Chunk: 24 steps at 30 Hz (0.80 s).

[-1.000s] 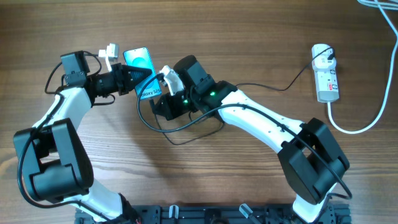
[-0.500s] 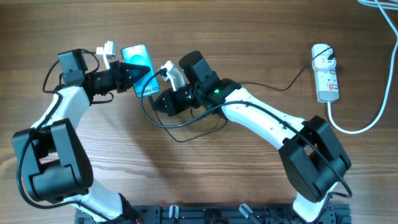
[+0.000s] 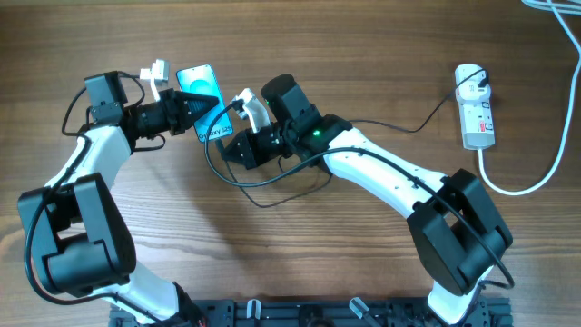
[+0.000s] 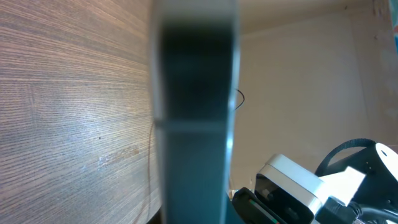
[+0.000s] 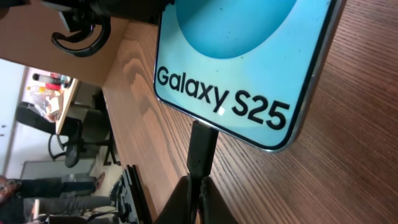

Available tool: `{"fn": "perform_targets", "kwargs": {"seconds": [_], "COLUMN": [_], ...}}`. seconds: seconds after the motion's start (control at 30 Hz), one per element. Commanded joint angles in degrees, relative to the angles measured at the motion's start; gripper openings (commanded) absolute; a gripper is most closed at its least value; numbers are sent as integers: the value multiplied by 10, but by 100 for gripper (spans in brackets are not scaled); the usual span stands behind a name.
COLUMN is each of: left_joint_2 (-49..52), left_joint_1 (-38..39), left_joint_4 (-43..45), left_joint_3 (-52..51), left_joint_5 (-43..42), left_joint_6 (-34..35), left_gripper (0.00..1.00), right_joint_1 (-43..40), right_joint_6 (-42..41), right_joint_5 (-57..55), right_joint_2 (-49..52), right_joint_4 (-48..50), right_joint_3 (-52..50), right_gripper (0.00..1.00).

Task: Plug charger to phone and switch on socket
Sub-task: 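Push the USB-C plug into the phone's bottom port with the right gripper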

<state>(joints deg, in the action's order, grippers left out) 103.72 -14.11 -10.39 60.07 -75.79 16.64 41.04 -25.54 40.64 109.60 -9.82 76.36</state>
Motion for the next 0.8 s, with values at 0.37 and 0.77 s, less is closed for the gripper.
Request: {"fn": "perform_targets", "kwargs": {"seconds": [0.37,0.77], "left_joint_2": [0,0], "left_joint_1": [8,12], "left_joint_4": [-9,-18], "left_joint_3": [-10,-10], "left_joint_5": [-15,-16], "left_joint_6": [-12,-12], "left_gripper": [4,4], "right_joint_1": [-19,47], "right_joint_6": [30,7], "right_joint_5": [-15,-145], "right_joint_2": [-43,-41], "right_joint_4": [-95,-117], "right_joint_3": [20,19], "right_gripper": [68,58]}}
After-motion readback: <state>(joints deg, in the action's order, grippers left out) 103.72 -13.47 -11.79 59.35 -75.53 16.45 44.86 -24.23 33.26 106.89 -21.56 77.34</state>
